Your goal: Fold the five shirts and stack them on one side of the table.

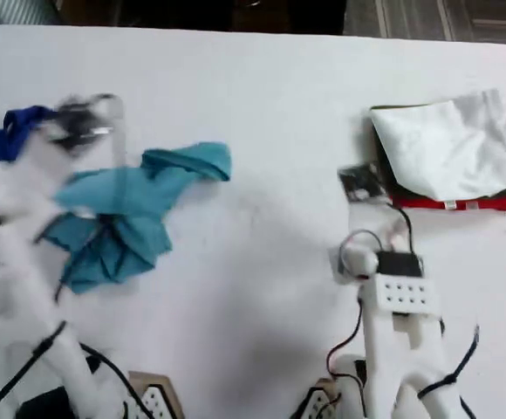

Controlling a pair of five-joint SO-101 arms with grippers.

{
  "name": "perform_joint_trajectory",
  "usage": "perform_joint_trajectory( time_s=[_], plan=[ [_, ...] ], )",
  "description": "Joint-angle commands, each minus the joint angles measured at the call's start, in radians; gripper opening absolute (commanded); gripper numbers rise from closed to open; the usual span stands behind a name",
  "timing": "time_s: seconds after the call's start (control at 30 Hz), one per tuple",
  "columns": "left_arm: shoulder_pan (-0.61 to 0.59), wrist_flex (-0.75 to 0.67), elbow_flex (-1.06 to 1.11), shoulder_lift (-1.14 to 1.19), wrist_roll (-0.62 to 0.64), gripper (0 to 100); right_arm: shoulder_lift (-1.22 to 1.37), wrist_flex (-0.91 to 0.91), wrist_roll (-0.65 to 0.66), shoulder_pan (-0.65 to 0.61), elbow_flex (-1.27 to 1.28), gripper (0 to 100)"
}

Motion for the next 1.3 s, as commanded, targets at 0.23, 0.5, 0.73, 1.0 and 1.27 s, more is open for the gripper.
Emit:
perform_joint_trajectory(
  time_s=[0.23,0.5,0.73,1.0,1.27],
  plan=[
    [-0.419,-0.239,0.039,-0.028,-0.055,3,0.378,0.119,-0.049,-0.453,-0.496,21.7],
    [-0.526,-0.440,0.239,-0.028,-0.049,3,0.803,0.165,-0.057,-0.625,-0.905,20.5],
    [-0.534,-0.437,0.263,-0.029,-0.048,3,1.087,0.245,-0.054,-0.762,-1.232,20.7],
    [-0.532,-0.437,0.263,-0.029,-0.046,3,1.480,0.251,-0.055,-0.670,-1.625,18.7],
    [-0.526,-0.434,0.265,-0.029,-0.044,3,1.647,0.371,-0.051,-0.498,-1.999,2.3]
  ],
)
